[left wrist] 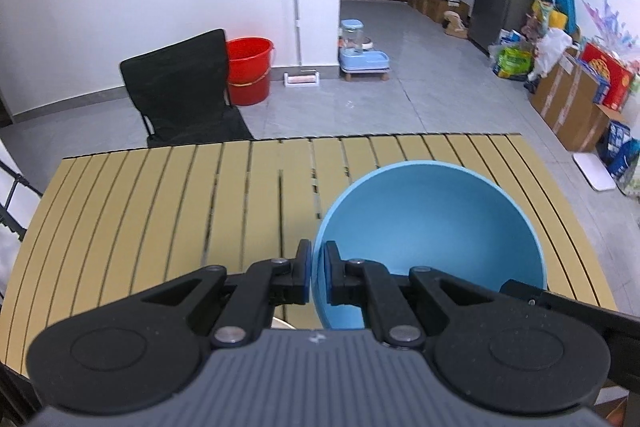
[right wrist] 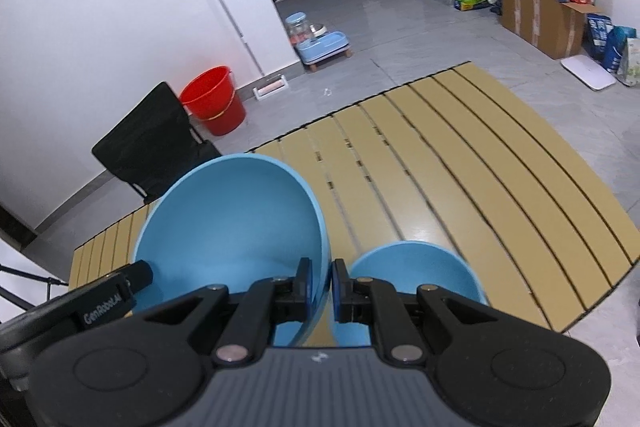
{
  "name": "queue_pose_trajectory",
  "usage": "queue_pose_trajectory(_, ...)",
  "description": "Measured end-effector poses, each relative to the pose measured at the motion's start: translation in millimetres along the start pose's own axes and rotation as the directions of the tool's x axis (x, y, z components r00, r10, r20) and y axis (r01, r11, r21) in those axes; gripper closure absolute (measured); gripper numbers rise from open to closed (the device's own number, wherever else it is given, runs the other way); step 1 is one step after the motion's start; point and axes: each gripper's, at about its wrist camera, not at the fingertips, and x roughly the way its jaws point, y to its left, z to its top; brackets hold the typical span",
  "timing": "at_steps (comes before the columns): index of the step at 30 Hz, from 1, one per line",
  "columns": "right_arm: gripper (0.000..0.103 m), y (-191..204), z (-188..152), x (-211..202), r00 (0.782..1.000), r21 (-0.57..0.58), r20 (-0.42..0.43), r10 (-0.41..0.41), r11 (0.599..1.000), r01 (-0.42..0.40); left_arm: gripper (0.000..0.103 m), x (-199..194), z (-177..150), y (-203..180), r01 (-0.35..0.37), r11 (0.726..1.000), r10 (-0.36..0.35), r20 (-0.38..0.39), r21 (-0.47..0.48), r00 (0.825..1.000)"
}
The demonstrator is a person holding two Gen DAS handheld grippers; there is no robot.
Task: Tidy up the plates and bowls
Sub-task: 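Lift the light-blue bowl with both grippers and carry it to the nested bowls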
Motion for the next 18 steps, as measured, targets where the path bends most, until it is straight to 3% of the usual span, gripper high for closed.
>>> queue_pose_trajectory(18, 0.094, -101, -21, 7, 0.998, 0.09, -0.03, -0.058, 0.994, 0.06, 0.096, 23, -41, -85, 0.025, 0.994, -0.019, -0.06, 0.108, 0.998)
